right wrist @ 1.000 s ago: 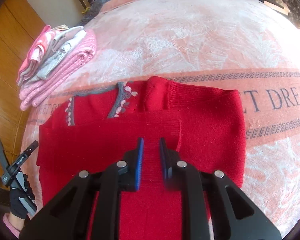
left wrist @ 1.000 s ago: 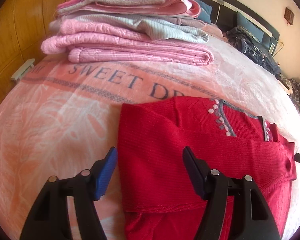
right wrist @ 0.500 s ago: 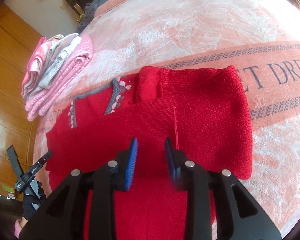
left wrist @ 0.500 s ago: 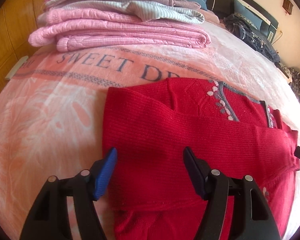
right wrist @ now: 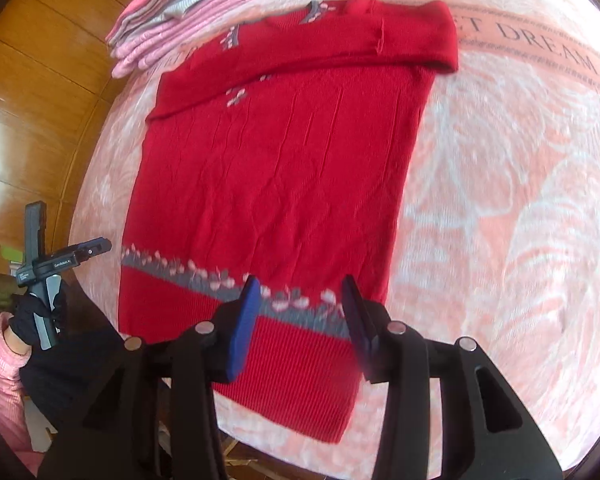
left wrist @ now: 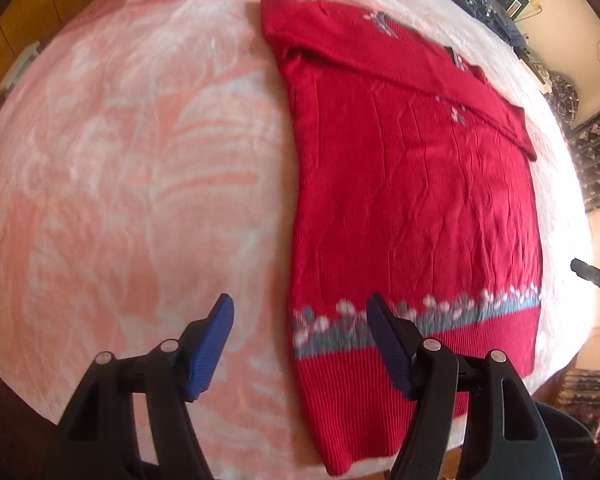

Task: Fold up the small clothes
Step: 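Move both tools to the sweater hem and grasp it with the right tool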

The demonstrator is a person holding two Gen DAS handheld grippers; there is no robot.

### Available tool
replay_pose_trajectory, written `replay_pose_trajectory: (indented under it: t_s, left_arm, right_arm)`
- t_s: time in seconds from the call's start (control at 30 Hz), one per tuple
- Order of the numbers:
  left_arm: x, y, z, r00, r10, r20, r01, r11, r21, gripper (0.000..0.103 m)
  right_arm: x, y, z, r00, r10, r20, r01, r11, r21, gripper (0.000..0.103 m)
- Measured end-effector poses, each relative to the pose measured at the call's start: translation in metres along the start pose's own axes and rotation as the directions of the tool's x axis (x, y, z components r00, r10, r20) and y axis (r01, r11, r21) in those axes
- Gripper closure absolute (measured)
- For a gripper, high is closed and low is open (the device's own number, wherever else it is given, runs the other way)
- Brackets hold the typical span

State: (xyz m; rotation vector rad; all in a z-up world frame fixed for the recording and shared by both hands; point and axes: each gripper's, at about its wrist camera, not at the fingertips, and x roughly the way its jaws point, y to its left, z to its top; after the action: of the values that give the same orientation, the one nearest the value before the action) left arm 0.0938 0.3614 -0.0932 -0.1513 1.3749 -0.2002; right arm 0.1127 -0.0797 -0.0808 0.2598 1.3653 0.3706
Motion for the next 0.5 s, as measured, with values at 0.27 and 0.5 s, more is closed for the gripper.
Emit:
replay_pose_trajectory:
  t_s: [0.27,0.5]
  left_arm:
    - [0.011,0.005,-0.058,0.998,-0.03,-0.062,0.028,0.999,-0.026,0.034]
    - [0.012,-0.021,-0.075,0.99,-0.122,-0.075,0.12,0.992,-0.032,0.034]
  right_arm:
    - [0.019,-0.006,-0.082,0.994,-0.008,-0.106,0.01,1.0,0.016,0.057]
    - [0.023,-0.016,-0.1,0.996,-0.005,-0.091,0.011,0.998,0.066,0.057]
